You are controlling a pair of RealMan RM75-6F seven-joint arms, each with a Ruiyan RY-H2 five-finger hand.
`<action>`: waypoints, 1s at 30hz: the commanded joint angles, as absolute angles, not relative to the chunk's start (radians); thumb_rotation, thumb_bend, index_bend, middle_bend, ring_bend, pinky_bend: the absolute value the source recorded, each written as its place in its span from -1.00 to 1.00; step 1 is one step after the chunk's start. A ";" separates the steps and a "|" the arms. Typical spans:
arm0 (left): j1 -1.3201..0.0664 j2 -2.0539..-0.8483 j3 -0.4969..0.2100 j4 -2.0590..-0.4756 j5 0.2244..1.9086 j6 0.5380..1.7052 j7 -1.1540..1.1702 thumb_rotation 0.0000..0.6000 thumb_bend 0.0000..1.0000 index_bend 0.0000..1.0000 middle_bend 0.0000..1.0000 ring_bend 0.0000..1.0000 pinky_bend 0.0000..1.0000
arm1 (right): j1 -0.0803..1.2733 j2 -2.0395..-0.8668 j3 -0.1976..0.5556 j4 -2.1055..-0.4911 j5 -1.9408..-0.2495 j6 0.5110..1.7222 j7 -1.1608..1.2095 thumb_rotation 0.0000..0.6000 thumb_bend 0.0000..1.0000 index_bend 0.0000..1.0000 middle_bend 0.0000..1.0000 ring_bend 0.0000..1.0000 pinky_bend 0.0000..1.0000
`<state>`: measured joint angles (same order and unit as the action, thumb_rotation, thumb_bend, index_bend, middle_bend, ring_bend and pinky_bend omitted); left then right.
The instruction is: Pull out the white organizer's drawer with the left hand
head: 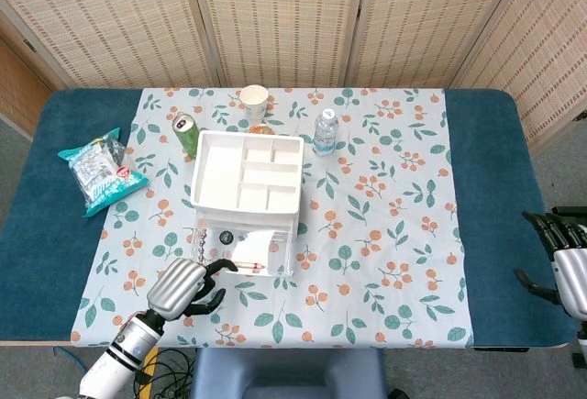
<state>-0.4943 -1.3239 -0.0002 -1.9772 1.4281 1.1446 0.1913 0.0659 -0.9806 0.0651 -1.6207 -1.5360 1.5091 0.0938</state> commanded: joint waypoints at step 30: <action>-0.513 -1.140 -0.088 -1.998 1.493 1.164 0.083 1.00 -0.06 -0.33 0.89 0.93 1.00 | 0.069 -0.929 0.096 -1.649 -1.553 1.558 0.075 1.00 -0.49 -0.77 -0.65 -0.68 -0.65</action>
